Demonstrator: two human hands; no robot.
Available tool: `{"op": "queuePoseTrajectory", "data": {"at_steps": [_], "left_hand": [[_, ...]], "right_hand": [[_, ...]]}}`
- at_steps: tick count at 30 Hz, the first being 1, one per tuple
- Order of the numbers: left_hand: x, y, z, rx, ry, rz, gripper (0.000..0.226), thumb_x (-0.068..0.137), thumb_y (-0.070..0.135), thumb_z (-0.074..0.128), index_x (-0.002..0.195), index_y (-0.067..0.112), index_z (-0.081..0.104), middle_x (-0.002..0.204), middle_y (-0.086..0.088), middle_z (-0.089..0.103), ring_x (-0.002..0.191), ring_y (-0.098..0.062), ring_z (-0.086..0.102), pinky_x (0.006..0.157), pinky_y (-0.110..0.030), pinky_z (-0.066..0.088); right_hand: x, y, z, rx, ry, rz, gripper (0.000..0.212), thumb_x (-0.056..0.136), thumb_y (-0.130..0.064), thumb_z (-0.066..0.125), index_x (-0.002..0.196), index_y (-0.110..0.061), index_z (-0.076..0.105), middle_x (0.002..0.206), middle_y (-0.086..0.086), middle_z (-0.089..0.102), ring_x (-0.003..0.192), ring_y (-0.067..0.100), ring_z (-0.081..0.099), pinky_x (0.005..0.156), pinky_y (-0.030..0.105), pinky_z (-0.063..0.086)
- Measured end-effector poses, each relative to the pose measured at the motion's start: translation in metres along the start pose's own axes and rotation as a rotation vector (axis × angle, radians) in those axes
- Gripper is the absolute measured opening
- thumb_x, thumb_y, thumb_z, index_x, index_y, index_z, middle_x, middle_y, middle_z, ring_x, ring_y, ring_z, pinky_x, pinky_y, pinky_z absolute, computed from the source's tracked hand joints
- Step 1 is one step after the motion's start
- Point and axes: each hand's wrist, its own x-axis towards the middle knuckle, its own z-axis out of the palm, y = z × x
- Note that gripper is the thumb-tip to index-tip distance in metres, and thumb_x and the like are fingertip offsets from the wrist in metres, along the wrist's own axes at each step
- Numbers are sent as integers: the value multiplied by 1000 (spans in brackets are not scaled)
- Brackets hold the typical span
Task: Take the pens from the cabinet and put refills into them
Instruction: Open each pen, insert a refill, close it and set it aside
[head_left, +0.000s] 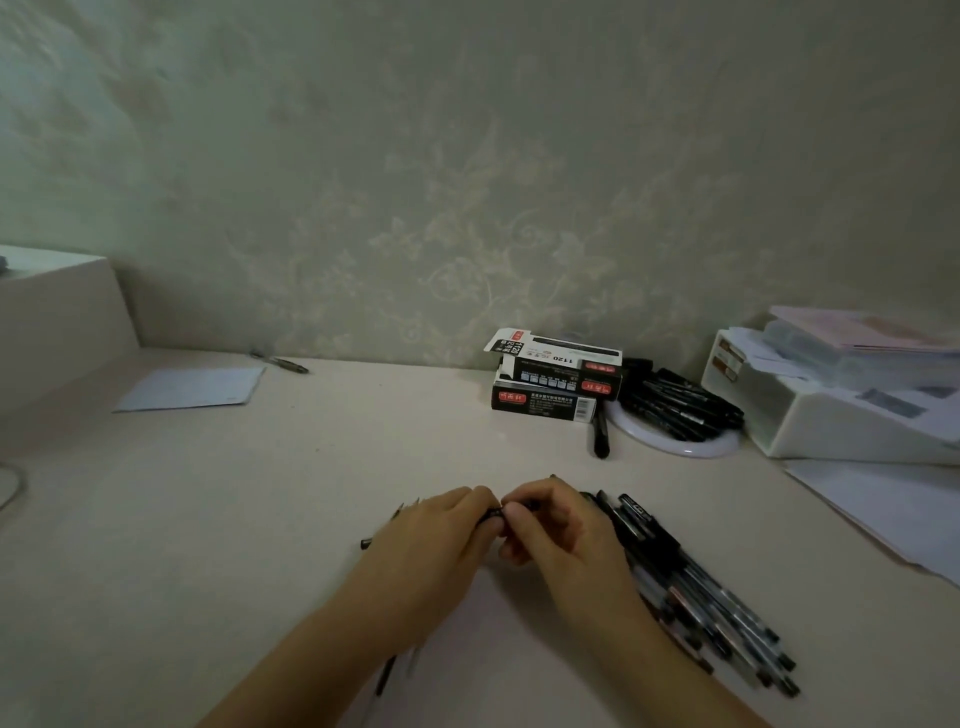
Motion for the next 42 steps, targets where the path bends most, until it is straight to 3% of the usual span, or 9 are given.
{"op": "queuePoseTrajectory", "data": {"at_steps": [4,11,17,20,25,30,33,37,42], "left_hand": [[-3,8,0,93,48,-11,26,101,42,30,98,28,52,90,12,56,77,-8,52,71,-23,40],[-7,17,-1,228,56,18,25,101,41,31,94,23,47,90,7,59,76,-16,56,68,-33,45],[-8,19,-1,299,83,-3,27,100,46,29,83,27,35,74,8,49,69,-18,57,52,-30,27],[-8,22,-2,358,136,7,31,98,52,29,78,29,34,71,5,60,66,-19,59,48,-30,19],[-3,14,-7,396,140,-73,51,89,70,21,71,27,40,67,2,63,64,-17,59,51,-29,29],[-1,10,-12,346,92,-159,56,84,73,12,78,25,39,67,4,57,63,-16,54,52,-29,32],[-2,4,-15,273,113,-171,35,97,56,22,90,24,33,61,8,46,54,-13,46,48,-28,29],[-3,-3,-19,117,107,-123,17,101,36,32,91,22,32,73,7,49,58,-14,47,51,-29,35],[-2,-5,-14,100,67,-10,14,99,36,43,91,24,42,88,9,46,71,-12,49,66,-34,47]], "right_hand": [[-6,-5,-4,8,-25,8,15,94,-12,62,89,-24,69,78,3,70,68,14,65,68,23,53],[-12,-11,-8,5,-30,-8,7,94,-6,61,94,-10,67,75,0,71,64,10,63,63,20,52],[-16,-20,-8,-25,-16,-10,9,95,-7,60,96,-1,66,76,7,69,64,11,60,64,21,52],[-14,-22,-9,-31,-6,8,12,96,-8,59,95,1,66,75,9,66,63,9,58,63,20,50],[-9,-20,-10,-10,24,39,12,96,-12,60,92,-4,68,68,0,68,60,6,59,61,17,49],[-6,-23,-7,-9,118,16,6,93,-13,64,91,-14,70,76,2,72,66,10,68,64,17,53],[-6,-23,-15,-284,116,-31,6,92,-19,65,89,-24,66,78,-6,71,72,5,69,67,16,54],[-13,-20,-18,-813,-160,-157,5,89,-34,60,89,-30,58,83,-14,61,83,1,56,69,18,49],[-9,-18,-21,-936,-202,-230,6,85,-28,61,84,-27,55,84,-13,57,89,3,45,73,24,46]]}}
